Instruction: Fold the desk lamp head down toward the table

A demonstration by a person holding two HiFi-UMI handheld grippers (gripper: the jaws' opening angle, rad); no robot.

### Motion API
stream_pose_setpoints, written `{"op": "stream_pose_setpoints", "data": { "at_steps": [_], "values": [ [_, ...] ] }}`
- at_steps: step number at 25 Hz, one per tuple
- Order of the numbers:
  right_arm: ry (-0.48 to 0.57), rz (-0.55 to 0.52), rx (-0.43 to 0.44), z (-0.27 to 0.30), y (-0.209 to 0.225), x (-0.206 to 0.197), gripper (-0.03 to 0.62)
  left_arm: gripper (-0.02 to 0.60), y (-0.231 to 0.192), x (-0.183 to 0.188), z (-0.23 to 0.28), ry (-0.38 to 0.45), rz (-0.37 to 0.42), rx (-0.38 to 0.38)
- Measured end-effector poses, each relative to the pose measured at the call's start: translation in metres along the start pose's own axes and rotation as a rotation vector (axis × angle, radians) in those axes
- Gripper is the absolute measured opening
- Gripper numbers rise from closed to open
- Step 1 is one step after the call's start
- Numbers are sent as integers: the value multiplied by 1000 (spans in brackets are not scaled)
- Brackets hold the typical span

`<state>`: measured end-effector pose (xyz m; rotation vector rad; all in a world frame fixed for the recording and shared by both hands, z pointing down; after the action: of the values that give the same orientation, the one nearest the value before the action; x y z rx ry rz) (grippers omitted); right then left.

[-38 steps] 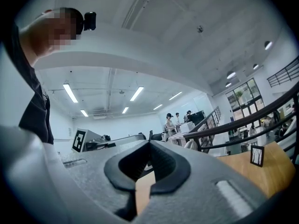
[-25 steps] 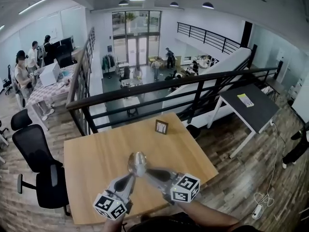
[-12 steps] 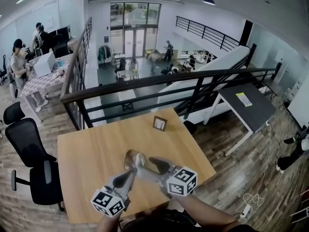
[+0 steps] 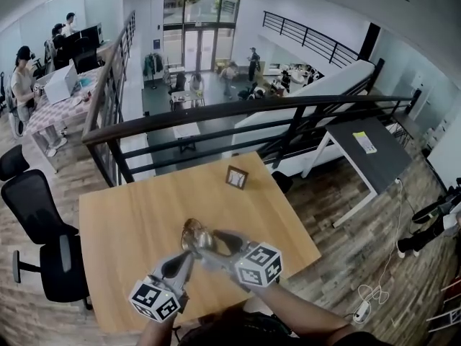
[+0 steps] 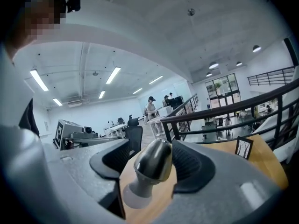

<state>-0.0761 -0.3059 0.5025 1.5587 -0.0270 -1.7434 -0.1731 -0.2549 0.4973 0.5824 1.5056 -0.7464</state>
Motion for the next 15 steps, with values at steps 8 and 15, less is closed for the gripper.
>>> {"op": "stream_pose_setpoints", "data": {
  "at_steps": [8, 15],
  "values": [
    [-84, -16, -15, 22, 7, -12, 281, 2, -3, 2, -1, -3, -18, 10],
    [-109, -26, -22, 22, 7, -11, 285, 2, 3, -2, -7, -3, -26, 3]
  ]
}}
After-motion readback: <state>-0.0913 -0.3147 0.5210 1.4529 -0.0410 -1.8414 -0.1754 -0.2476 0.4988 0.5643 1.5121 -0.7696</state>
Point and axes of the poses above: the fingertips, and each gripper's own axes: z forward along the fingers, y to its right, x out of its top, the point moved 4 cm from there along -z, backward along the fingers, and after that the axes turned 13 degrees about z, right-handed, at the moved point
